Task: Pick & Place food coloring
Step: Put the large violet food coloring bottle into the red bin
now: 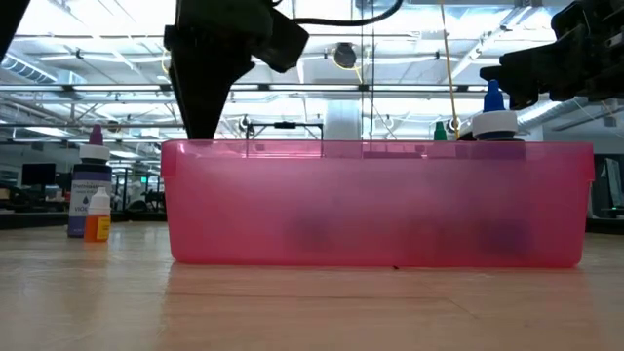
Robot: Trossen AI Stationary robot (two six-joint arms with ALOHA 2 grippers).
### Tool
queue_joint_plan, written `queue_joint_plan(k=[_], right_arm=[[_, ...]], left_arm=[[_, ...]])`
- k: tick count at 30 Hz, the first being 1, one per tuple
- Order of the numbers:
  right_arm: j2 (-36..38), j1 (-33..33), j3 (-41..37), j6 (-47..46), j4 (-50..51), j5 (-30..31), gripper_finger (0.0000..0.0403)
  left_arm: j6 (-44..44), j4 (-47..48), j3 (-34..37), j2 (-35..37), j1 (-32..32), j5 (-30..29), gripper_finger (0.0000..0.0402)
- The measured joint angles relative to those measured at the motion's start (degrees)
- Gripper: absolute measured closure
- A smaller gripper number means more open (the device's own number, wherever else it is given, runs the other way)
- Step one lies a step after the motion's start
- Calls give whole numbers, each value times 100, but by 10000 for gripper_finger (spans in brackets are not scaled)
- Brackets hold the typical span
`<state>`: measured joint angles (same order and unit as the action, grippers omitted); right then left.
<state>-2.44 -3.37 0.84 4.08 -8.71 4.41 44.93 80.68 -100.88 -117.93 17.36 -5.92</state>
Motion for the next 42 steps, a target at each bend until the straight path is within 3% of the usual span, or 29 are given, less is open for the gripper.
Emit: queue_joint_plan(k=[4,9,14,18,23,31,42], right_arm=[[0,0,2,1,1,0,227],[0,0,0,2,0,0,228],[0,1,2,1,-3,2,225],[0,0,1,2,0,0,227],[0,1,1,1,0,1,225],[2,0,2,2,-3,0,225],[2,0,2,1,0,1,225]], left_arm=[[341,337,0,84,59,-484,215],[446,195,332,562,-18,-685,217],[867,-715,1754,1723,-150,-490,229],[1385,-1982,3199,2698,-294,82,239],[1712,-3199,4250,3220,-434,717,237],[1756,-3131,4752,3174,-476,744,231],[1825,-3160,4790,3142,-476,471,231]])
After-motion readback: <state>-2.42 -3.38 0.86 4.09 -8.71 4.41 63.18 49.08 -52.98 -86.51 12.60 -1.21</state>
